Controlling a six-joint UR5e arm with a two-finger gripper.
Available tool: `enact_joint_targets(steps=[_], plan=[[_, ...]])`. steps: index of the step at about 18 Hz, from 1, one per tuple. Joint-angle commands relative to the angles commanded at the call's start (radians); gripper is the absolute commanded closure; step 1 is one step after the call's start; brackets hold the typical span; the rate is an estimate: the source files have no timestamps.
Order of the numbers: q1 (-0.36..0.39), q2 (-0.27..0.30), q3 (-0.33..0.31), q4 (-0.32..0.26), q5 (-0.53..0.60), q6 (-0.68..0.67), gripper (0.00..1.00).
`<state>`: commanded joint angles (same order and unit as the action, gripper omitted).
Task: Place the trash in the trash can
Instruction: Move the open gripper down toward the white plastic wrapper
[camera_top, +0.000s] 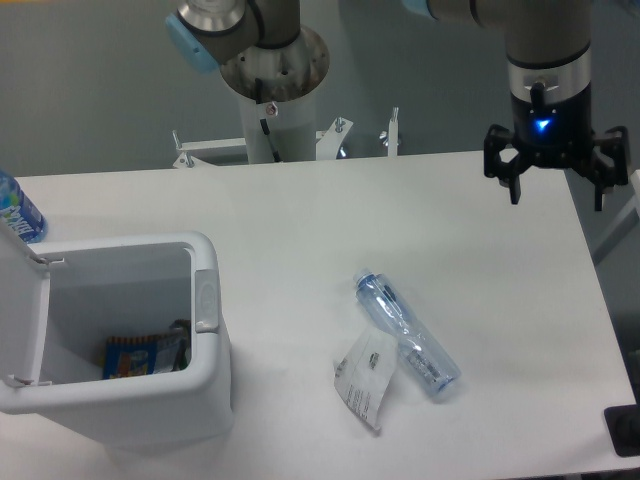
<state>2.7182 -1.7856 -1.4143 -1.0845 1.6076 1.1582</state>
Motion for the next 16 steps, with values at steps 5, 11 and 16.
enact_joint_targets(steps=[5, 11, 16], plan=[[-0.006, -0.005, 0.000, -0.002, -0.002, -0.015, 0.00], [-0.031, -0.023, -0.040, 0.000, -0.006, -0.029, 0.00], [-0.090, -0.050, -0.136, 0.116, -0.018, -0.201, 0.00]])
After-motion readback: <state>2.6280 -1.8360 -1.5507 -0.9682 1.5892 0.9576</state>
